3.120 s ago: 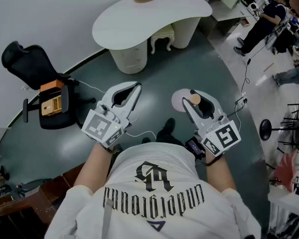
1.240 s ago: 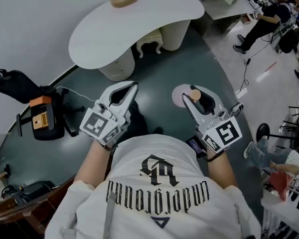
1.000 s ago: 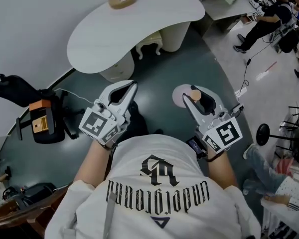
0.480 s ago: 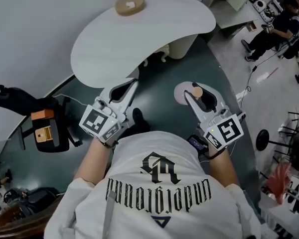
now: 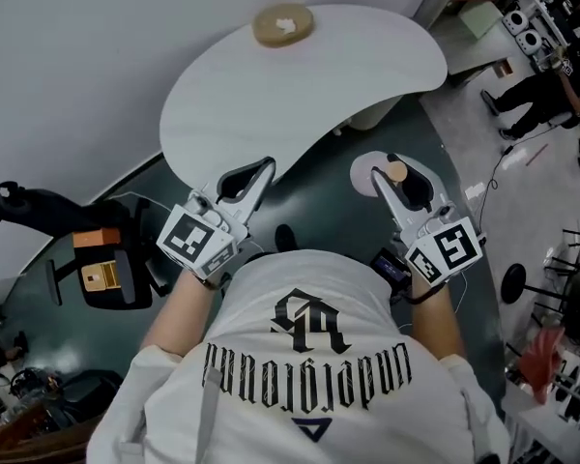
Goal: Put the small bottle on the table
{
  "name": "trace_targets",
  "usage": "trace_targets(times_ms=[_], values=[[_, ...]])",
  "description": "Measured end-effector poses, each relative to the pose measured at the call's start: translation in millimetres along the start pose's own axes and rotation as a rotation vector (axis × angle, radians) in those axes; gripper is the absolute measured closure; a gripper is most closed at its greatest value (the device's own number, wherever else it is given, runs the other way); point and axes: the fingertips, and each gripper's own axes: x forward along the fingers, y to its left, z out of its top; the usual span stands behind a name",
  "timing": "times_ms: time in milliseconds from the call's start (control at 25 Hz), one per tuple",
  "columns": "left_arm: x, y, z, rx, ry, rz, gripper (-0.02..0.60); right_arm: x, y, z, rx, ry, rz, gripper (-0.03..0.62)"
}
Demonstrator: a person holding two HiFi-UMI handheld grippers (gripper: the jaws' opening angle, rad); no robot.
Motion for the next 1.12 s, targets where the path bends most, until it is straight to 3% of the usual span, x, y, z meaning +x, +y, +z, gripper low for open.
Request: trace_targets(times_ms=[240, 520, 1120], values=[[-13, 44, 0, 0.006, 0.002, 0.030, 0.575, 43, -2, 2, 0.002, 0.005, 0.007, 0.460], [-12, 63, -4, -0.007, 0.008, 0.042, 0.575, 78, -2, 2, -0.011, 0.013, 0.052, 0.459], [19, 126, -26, -0.035, 0.053, 0.173, 0.575, 160, -46, -24, -0.011, 0.076, 0.174, 0.460]])
